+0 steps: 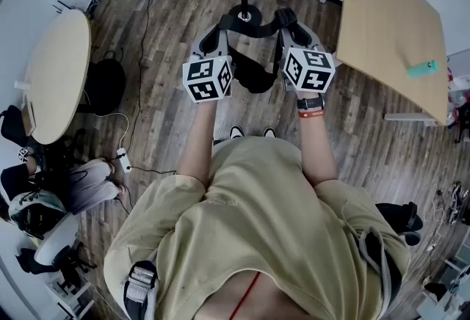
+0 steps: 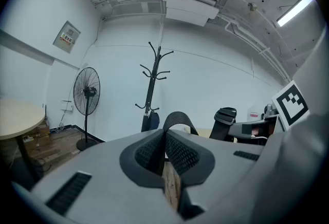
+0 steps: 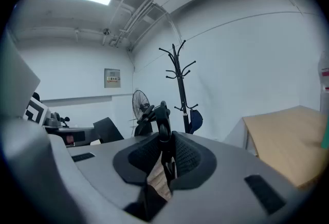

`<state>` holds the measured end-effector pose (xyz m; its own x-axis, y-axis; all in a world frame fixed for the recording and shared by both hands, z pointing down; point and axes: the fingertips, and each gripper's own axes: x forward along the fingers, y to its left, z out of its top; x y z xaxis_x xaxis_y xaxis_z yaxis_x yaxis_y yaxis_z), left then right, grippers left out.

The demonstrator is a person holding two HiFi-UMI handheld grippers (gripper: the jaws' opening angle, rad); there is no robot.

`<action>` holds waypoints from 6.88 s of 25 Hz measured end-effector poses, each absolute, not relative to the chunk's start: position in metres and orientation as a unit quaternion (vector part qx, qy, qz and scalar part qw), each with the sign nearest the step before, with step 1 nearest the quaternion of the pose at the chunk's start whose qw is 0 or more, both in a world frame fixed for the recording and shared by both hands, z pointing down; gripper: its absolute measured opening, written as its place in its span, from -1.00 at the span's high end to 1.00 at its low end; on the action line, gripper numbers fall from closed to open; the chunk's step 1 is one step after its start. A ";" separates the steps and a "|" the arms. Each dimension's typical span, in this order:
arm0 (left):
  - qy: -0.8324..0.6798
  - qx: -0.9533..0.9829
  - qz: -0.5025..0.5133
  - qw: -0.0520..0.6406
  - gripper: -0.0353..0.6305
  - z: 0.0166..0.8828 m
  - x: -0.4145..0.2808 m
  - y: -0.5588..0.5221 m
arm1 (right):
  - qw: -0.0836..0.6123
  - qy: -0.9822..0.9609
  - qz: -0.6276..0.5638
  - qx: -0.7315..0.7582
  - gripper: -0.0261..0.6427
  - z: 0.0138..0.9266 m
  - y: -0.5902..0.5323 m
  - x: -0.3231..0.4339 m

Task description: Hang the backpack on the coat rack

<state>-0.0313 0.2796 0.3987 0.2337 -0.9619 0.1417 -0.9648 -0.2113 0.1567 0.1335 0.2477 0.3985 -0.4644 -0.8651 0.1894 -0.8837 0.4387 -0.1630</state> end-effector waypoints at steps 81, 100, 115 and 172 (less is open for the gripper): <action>-0.661 0.738 -0.013 0.136 0.82 0.387 -0.130 -0.212 | 0.021 -0.879 0.157 0.451 0.70 0.408 -0.259 0.013; -0.624 0.767 -0.036 0.143 0.82 0.370 -0.158 -0.347 | -0.011 -0.837 0.168 0.520 0.70 0.392 -0.382 0.033; -0.637 0.750 -0.009 0.180 0.82 0.418 -0.182 -0.407 | 0.023 -0.814 0.205 0.543 0.70 0.447 -0.442 0.038; -0.510 0.800 0.189 0.254 0.82 0.618 -0.099 -0.395 | 0.167 -0.810 0.292 0.480 0.65 0.610 -0.417 -0.030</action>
